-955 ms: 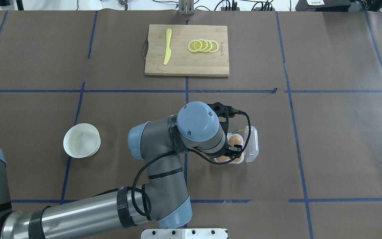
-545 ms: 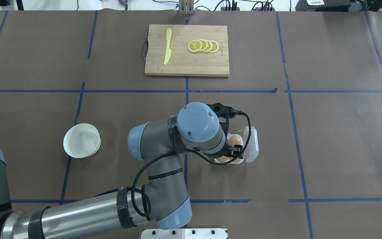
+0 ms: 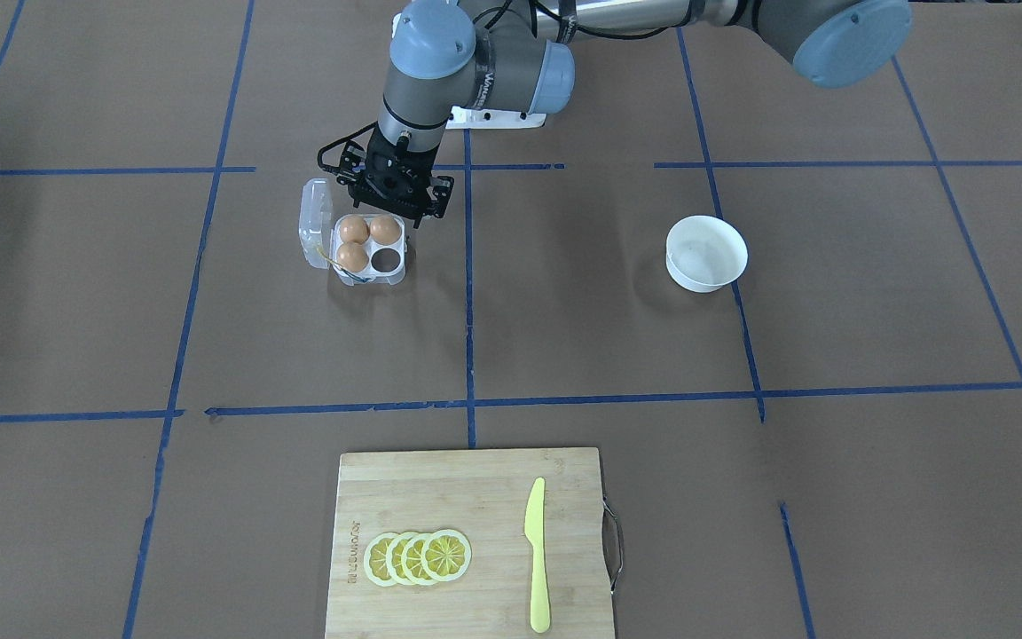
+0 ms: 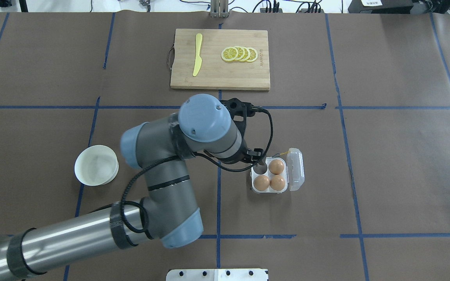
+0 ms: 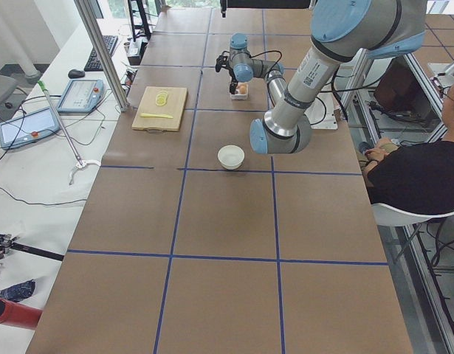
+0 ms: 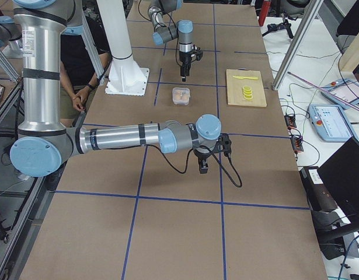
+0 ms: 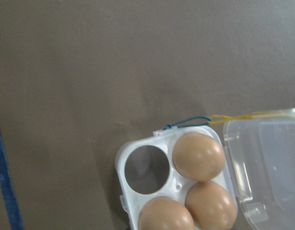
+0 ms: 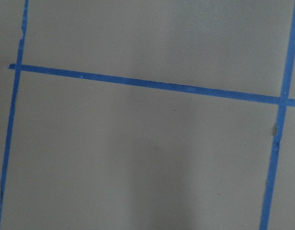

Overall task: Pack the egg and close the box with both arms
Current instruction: 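Withdraw the left gripper while the right gripper reaches to the carton lid, then push the clear lid down over the eggs with the right gripper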

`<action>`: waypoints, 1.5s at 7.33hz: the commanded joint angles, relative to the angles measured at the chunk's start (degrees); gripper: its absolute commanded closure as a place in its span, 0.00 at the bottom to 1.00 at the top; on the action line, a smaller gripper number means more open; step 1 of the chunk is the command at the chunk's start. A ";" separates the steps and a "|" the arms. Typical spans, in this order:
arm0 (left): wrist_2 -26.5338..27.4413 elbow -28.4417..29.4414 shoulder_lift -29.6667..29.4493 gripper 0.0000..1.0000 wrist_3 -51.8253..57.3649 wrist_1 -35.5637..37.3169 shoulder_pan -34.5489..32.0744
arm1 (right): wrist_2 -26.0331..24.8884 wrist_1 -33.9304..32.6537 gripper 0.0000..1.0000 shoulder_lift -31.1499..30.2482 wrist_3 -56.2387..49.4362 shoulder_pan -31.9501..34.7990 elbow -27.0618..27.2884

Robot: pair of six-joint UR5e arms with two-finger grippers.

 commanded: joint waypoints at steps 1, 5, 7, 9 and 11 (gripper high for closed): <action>-2.84 -12.98 10.01 0.11 16.14 9.66 -9.15 | -4.17 18.89 0.00 1.54 29.07 -11.55 0.77; -4.42 -22.52 32.00 0.10 44.73 9.69 -27.96 | -30.82 23.99 0.00 13.02 71.06 -48.06 9.21; -5.12 -21.65 33.78 0.09 52.95 9.60 -30.64 | -39.36 11.96 0.00 25.12 76.50 -56.52 9.56; -5.65 -21.37 33.78 0.08 54.38 9.42 -31.44 | -28.63 4.75 0.00 25.72 74.23 -48.86 14.22; -5.74 -20.24 33.96 0.07 58.91 9.51 -34.66 | -19.99 4.92 0.00 25.81 70.91 -37.08 14.66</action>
